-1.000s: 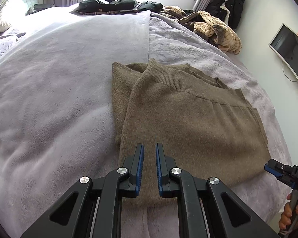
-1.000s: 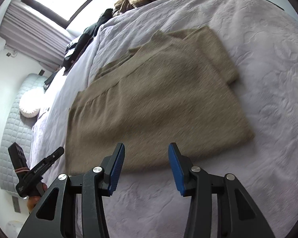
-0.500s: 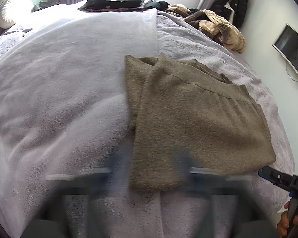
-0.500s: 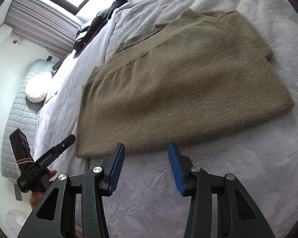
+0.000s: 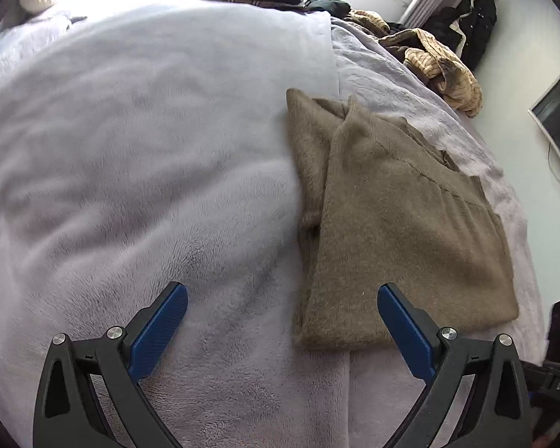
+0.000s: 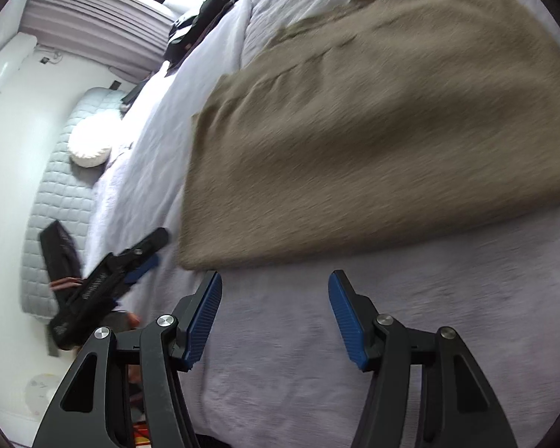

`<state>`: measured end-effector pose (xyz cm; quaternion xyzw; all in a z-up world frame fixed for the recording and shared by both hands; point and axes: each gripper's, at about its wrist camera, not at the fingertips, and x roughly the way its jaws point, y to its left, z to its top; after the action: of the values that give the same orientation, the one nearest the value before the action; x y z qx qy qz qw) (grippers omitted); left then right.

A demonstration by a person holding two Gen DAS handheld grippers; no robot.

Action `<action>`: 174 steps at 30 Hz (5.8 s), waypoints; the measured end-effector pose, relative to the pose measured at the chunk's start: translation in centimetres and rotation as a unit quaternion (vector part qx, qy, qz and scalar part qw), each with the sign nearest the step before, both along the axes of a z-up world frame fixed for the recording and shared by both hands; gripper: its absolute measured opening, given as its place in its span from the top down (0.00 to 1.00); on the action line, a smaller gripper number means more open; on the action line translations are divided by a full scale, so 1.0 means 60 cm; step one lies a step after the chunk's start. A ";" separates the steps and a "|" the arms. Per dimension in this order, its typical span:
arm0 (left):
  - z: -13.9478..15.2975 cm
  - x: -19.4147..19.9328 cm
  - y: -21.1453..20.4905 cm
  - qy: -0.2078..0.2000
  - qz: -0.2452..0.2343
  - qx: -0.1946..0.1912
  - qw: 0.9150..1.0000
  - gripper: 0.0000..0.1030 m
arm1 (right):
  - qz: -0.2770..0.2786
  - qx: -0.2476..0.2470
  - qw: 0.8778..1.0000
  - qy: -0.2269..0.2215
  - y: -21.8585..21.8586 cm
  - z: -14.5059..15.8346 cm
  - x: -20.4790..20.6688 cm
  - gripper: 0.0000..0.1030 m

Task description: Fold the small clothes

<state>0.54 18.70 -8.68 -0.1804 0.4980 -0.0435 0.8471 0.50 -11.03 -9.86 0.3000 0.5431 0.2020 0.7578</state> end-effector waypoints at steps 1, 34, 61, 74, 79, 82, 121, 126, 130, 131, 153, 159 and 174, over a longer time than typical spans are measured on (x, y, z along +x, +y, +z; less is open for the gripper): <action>-0.002 -0.001 0.002 -0.001 0.001 -0.004 1.000 0.01 | 0.000 0.015 1.000 0.009 0.007 -0.009 0.003 0.38; -0.022 0.057 0.031 -0.011 -0.044 -0.229 0.972 0.01 | -0.083 0.229 0.969 0.032 0.039 -0.050 0.099 0.92; -0.044 0.233 -0.143 0.037 -0.113 -0.120 0.986 0.50 | 0.004 -0.041 0.995 -0.095 -0.077 0.100 0.091 0.38; 0.014 0.216 -0.152 -0.001 -0.105 -0.079 0.991 0.77 | 0.005 -0.145 0.989 -0.028 -0.098 -0.025 0.194 0.80; 0.055 0.211 -0.173 -0.022 -0.100 -0.082 0.991 0.80 | 0.002 -0.109 0.993 -0.045 -0.136 -0.005 0.169 0.80; 0.101 0.208 -0.204 -0.046 -0.111 -0.081 0.989 0.81 | -0.002 -0.112 0.992 -0.061 -0.163 0.014 0.137 0.91; 0.151 0.184 -0.539 -0.091 -0.257 0.052 0.961 0.23 | -0.191 0.169 0.964 -0.070 -0.431 -0.054 -0.017 0.50; 0.094 0.193 -0.441 -0.043 -0.192 0.048 0.979 0.23 | -0.183 0.242 0.950 -0.078 -0.460 -0.052 0.007 0.34; 0.058 0.200 -0.395 -0.019 -0.151 0.030 0.988 0.23 | -0.150 0.240 0.958 -0.051 -0.457 -0.058 0.071 0.33; 0.054 0.200 -0.391 -0.020 -0.147 0.031 0.988 0.23 | -0.143 0.238 0.960 -0.048 -0.457 -0.056 0.080 0.33; 0.024 0.209 -0.410 -0.034 -0.155 0.063 0.985 0.16 | -0.145 -0.001 0.988 -0.048 -0.476 -0.020 0.104 0.78; 0.060 0.178 -0.382 -0.042 -0.158 0.073 0.984 0.16 | -0.140 -0.046 0.985 -0.088 -0.477 0.053 0.051 0.74; 0.012 0.083 -0.426 -0.013 -0.208 0.072 0.975 0.16 | -0.091 -0.080 0.988 -0.098 -0.393 0.061 -0.039 0.74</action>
<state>5.53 -6.83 -7.93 -0.0107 0.5151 -0.1855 0.8368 -1.84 -34.60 -6.18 0.2654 0.4514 0.1168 0.8439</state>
